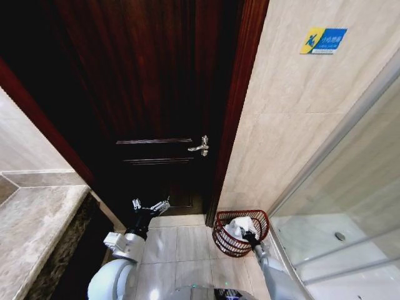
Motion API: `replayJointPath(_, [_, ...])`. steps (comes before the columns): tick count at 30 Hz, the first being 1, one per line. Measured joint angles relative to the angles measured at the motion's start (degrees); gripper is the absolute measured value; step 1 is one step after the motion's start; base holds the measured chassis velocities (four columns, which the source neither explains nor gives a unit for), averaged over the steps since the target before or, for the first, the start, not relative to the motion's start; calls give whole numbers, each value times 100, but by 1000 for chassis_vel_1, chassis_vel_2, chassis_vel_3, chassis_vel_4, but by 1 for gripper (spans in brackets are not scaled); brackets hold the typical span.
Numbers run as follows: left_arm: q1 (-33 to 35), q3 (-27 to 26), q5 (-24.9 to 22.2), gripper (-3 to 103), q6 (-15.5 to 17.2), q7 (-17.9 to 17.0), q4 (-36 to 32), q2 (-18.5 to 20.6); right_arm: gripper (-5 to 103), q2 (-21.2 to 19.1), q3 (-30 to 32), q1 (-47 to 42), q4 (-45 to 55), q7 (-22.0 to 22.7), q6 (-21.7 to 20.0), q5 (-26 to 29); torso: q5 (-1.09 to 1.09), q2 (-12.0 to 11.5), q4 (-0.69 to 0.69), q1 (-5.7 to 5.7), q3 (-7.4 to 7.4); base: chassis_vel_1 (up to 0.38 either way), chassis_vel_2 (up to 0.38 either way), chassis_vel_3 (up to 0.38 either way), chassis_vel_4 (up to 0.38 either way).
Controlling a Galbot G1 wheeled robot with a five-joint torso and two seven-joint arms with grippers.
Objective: Discard the used towel into the hamper.
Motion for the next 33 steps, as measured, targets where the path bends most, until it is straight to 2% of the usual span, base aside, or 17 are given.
replayJointPath(4, [0, 0, 0, 100, 0, 0, 0, 0, 5, -3, 43, 131, 23, 42, -414, -446, 0, 0, 0, 0, 0, 0, 0, 0, 0])
replayJointPath(5, [0, 0, 0, 100, 0, 0, 0, 0, 5, -3, 43, 131, 23, 42, -414, -446, 0, 0, 0, 0, 0, 0, 0, 0, 0])
replayJointPath(9, [0, 0, 0, 100, 0, 0, 0, 0, 5, -102, -62, 278, 65, 99, -915, -578, -2, 0, 1, 0, 0, 0, 0, 0, 0])
replayJointPath(12, [0, 0, 0, 100, 0, 0, 0, 0, 5, -149, -237, 342, 52, 191, -1079, -591, -2, 0, 0, 0, 0, 0, 0, 0, 0])
replayJointPath(15, [0, 0, 0, 100, 0, 0, 0, 0, 5, -134, -483, 472, -4, 426, -1342, -664, -1, 0, 0, 0, 0, 0, 0, 0, 0])
replayJointPath(20, [0, 0, 0, 100, 0, 0, 0, 1, 5, -132, -645, 629, -199, 511, -1412, -946, 1, 0, 0, 0, 0, 0, 0, 0, 0])
replayJointPath(23, [0, 0, 0, 100, 0, 0, 0, 0, 5, -11, -458, 1085, -930, 1039, -1169, -1359, 1, 0, 0, 0, 0, 0, 0, 0, 0])
replayJointPath(25, [0, 0, 0, 100, 0, 0, 0, 0, 2, 12, -432, 1149, -1021, 1142, -1157, -1407, 0, 0, 1, 0, 1, 0, 0, 0, 0])
replayJointPath(27, [0, 0, 0, 100, 0, 0, 0, 0, 9, 101, -376, 1328, -1307, 1576, -1350, -1512, 0, 0, 3, 0, 1, 0, 0, 0, 0])
replayJointPath(28, [0, 0, 0, 100, 0, 0, 0, 0, 9, 101, -376, 1328, -1307, 1576, -1350, -1512, 0, 0, 3, 0, 1, 0, 0, 0, 0])
replayJointPath(31, [0, 0, 0, 100, 0, 0, 0, 0, 26, 124, -363, 1357, -1392, 1743, -1475, -1382, -2, 0, -1, 0, 1, 0, 0, 0, 0])
replayJointPath(32, [0, 0, 0, 100, 0, 0, 0, 0, 26, 124, -363, 1357, -1392, 1743, -1475, -1382, -2, 0, -1, 0, 1, 0, 0, 0, 0])
replayJointPath(33, [0, 0, 0, 100, 0, 0, 0, 0, 32, 125, -371, 1341, -1385, 1747, -1481, -1271, -2, 0, 0, 0, 0, 0, 0, 0, 0])
